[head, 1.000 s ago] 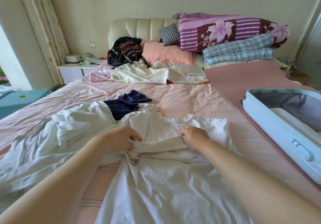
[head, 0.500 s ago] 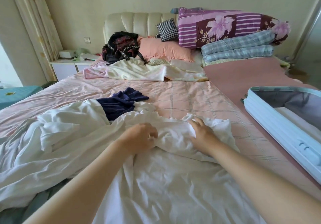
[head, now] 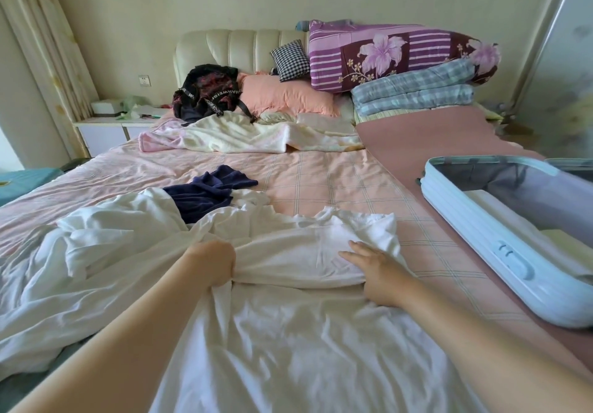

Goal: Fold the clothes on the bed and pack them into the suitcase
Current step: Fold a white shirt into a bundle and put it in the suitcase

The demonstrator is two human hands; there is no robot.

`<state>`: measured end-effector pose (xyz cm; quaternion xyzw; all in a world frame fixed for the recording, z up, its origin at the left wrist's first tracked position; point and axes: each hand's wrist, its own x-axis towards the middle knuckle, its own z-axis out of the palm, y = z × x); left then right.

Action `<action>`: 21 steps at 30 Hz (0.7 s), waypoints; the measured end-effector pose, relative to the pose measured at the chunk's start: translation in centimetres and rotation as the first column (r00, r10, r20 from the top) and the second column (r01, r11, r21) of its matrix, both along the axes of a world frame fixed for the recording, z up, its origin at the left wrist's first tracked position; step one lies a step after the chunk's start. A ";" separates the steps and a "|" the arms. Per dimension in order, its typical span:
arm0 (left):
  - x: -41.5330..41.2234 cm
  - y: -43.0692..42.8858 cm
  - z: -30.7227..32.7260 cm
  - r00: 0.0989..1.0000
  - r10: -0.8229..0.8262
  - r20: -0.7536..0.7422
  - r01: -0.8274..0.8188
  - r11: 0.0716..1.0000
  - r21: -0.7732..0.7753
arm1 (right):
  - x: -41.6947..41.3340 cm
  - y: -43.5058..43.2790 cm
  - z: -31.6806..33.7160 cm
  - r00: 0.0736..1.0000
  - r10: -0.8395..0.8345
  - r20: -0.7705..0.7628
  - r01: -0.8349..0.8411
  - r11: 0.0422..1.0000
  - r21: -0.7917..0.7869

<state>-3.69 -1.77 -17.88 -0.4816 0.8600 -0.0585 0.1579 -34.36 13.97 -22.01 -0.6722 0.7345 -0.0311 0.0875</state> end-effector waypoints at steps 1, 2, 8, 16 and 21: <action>-0.6 0.6 0.1 1.000 -0.003 0.028 0.003 1.000 -0.014 | -0.1 0.4 0.1 1.000 0.007 -0.014 -0.007 1.000 0.001; -1.5 1.4 0.4 1.000 -0.024 0.007 0.025 0.998 -0.059 | -0.2 0.9 0.1 0.999 0.006 -0.031 -0.006 1.000 -0.004; -9.6 5.2 0.5 0.904 -0.134 -0.406 0.172 0.983 0.058 | -3.8 3.8 0.2 0.996 -0.038 -0.079 0.031 0.995 -0.097; -16.8 8.0 -2.5 0.969 -0.155 -0.194 0.183 0.974 0.136 | -7.5 5.7 1.2 0.990 -0.123 -0.071 0.129 0.988 0.090; -18.6 5.9 -1.9 0.944 -0.135 -0.302 0.154 0.987 0.037 | -8.7 1.2 2.4 0.971 -0.237 -0.025 0.230 0.959 -0.165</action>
